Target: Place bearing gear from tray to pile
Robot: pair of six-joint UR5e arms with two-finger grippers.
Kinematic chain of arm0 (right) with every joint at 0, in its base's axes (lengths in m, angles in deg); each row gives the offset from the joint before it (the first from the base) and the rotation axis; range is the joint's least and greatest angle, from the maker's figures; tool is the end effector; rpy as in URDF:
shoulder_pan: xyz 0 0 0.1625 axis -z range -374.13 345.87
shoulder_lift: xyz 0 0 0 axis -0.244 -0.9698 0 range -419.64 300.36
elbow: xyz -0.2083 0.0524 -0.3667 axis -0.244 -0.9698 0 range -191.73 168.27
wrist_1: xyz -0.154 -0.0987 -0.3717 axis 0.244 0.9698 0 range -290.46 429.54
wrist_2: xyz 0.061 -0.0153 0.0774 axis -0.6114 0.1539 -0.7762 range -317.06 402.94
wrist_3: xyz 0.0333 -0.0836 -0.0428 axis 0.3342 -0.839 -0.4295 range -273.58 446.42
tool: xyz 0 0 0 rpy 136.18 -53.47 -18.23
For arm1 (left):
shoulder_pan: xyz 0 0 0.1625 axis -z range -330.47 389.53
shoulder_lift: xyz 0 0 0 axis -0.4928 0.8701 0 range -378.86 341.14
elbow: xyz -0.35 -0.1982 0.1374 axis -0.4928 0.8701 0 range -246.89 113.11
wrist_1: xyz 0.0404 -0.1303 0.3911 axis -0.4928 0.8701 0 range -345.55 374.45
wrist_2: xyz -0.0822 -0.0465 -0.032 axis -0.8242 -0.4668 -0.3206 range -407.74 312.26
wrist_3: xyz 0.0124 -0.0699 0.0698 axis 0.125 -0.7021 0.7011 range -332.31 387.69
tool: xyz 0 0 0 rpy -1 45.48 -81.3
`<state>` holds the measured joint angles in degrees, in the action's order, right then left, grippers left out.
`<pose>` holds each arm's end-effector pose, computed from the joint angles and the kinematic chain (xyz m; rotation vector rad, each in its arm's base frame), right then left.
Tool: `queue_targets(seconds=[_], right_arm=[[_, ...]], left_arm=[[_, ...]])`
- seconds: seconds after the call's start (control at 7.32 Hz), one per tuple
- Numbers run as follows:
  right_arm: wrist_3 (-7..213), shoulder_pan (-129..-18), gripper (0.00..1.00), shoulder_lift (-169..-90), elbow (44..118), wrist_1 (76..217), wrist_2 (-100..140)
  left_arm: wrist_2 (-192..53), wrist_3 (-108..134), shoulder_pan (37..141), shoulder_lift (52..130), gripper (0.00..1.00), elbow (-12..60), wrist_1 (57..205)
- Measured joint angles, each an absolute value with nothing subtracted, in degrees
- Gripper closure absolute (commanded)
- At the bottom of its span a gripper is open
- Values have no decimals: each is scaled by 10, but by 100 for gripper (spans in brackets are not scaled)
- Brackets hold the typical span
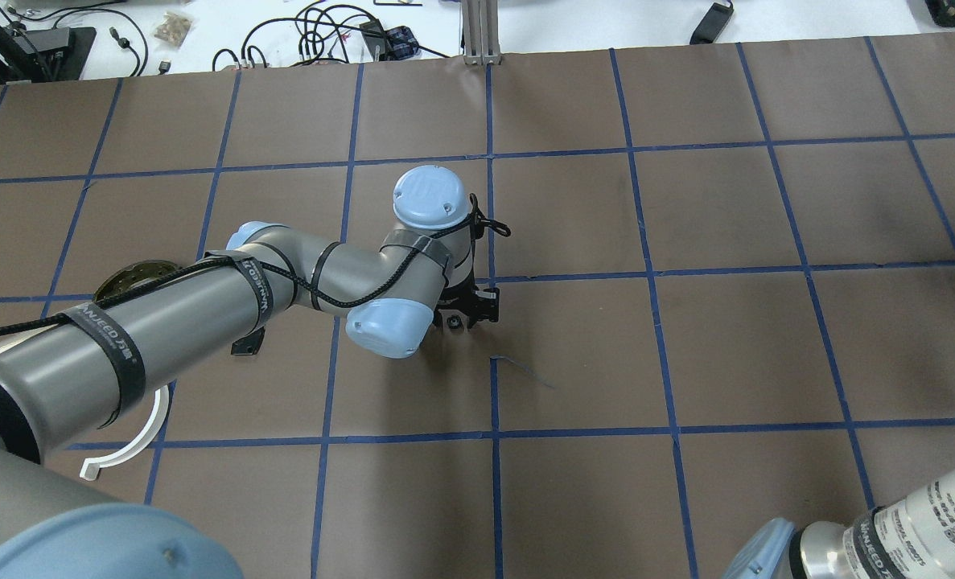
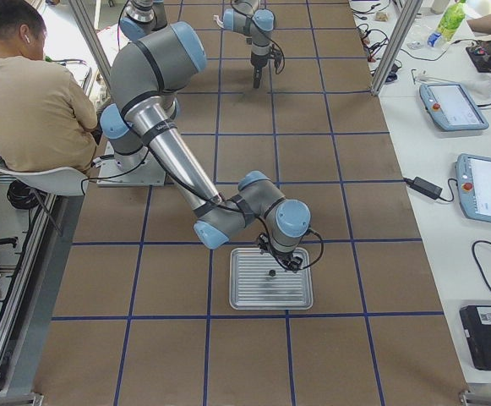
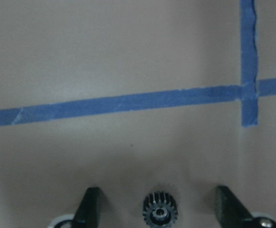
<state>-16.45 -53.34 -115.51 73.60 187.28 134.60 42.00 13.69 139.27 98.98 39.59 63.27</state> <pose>-0.4418 -0.5288 0.2188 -1.3698 2.8015 0.0549 -0.3194 -0.4944 0.1595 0.1565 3.1249 0.0844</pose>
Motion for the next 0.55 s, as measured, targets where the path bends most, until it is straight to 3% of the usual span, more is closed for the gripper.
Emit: queue_targets(seconds=[0.27, 0.55], right_arm=[[-164, -530, 11, -1133, 736, 1902, 1347], [-161, -530, 27, -1125, 737, 1913, 1349]], left_arm=[[425, 138, 1392, 988, 100, 394, 632], [450, 142, 1384, 967, 100, 384, 650]])
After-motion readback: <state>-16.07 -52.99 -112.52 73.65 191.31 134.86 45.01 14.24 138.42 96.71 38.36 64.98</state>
